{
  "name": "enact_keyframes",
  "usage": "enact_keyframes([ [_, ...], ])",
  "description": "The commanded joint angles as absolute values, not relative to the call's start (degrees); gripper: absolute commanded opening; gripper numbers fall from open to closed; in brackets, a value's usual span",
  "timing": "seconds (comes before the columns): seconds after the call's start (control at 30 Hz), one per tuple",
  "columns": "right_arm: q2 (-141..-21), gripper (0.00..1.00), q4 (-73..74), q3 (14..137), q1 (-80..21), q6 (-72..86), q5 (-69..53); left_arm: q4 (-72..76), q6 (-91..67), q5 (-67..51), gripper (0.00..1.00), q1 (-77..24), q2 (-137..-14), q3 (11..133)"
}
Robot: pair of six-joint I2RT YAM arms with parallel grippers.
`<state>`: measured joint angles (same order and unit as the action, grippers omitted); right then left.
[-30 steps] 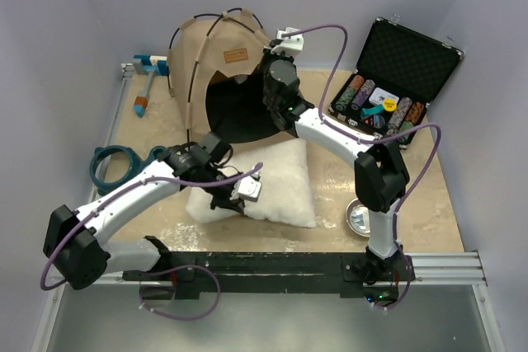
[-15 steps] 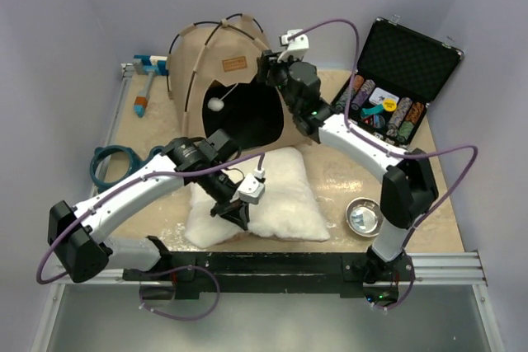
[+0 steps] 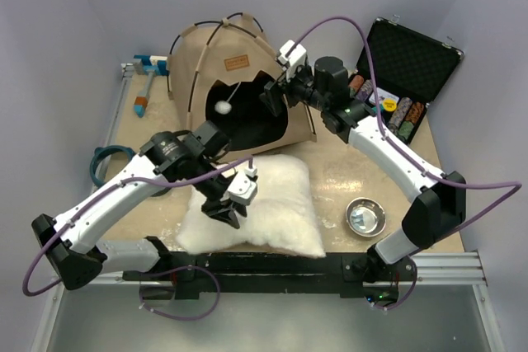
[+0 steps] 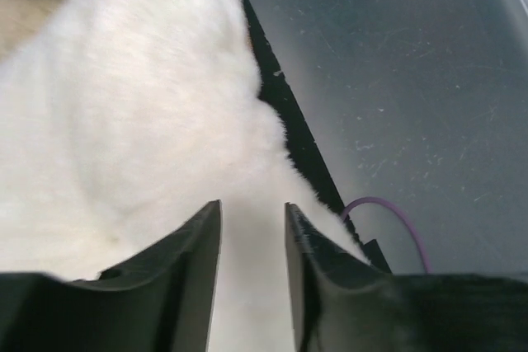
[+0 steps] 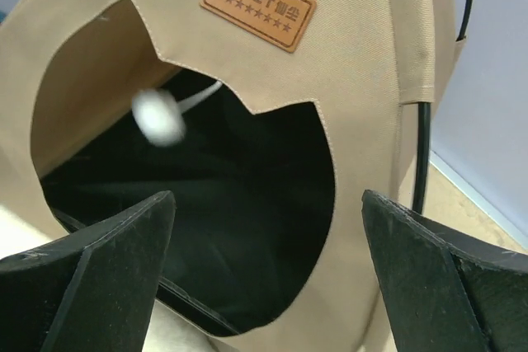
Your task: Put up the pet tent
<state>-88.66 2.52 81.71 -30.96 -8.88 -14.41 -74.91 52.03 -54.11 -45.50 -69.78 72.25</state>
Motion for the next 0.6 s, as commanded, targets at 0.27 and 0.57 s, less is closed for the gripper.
enact_keyframes([
  [0.27, -90.09, 0.98, 1.77, 88.68, -26.9, -13.09, -15.03, -41.87, 14.78, -36.01, 0.66, -19.96, -60.48, 84.47],
  [0.57, -98.78, 0.97, 2.29, 94.92, -26.72, -15.73, -14.58, -35.78, 11.43, -5.73, 0.72, -17.4, -66.26, 80.96],
])
